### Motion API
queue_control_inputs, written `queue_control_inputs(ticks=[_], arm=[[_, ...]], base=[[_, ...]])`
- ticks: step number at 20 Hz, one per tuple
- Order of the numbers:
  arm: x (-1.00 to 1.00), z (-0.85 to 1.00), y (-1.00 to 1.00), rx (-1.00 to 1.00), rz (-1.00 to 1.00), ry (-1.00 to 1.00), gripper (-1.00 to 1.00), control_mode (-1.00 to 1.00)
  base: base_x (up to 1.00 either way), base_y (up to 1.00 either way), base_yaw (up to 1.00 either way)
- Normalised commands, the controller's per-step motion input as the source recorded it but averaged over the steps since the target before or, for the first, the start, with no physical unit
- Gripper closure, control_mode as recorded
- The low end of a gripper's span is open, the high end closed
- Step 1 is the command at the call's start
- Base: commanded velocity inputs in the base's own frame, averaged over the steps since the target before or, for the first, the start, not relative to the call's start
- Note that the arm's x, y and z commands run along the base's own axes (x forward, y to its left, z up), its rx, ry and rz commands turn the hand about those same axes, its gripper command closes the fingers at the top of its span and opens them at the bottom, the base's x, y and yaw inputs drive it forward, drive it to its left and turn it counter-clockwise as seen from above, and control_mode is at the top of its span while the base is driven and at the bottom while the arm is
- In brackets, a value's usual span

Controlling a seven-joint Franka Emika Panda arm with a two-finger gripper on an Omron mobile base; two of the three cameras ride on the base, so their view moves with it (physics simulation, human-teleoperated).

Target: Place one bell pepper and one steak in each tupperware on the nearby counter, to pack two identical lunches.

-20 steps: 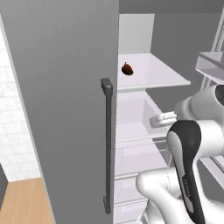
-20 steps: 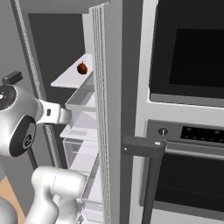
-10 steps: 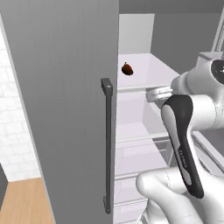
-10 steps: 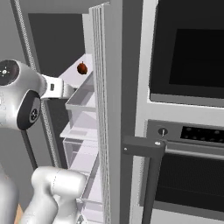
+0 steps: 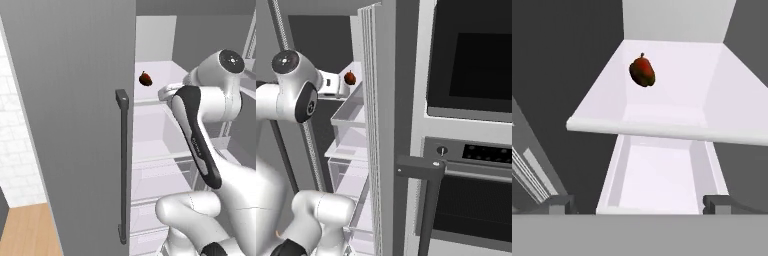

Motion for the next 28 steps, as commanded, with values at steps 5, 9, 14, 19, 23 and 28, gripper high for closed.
queue_control_inputs(ticks=[5,9,14,19,23,28], arm=[[0.77,0.0,0.0,0.0,0.0,0.0,-1.0,-1.0],[0.77,0.0,0.0,0.0,0.0,0.02,-1.0,-1.0],[0.79,-0.12,0.0,0.0,0.03,0.03,-1.0,-1.0],[0.8,-0.19,0.02,0.0,0.07,0.04,-1.0,-1.0],[0.78,-0.19,0.07,0.0,0.07,0.04,-1.0,-1.0],[0.74,-0.13,0.12,0.0,0.05,0.03,-1.0,-1.0]], base=[[0.0,0.0,0.0],[0.0,0.0,0.0],[0.0,0.0,0.0],[0.0,0.0,0.0],[0.0,0.0,0.0],[0.0,0.0,0.0]])
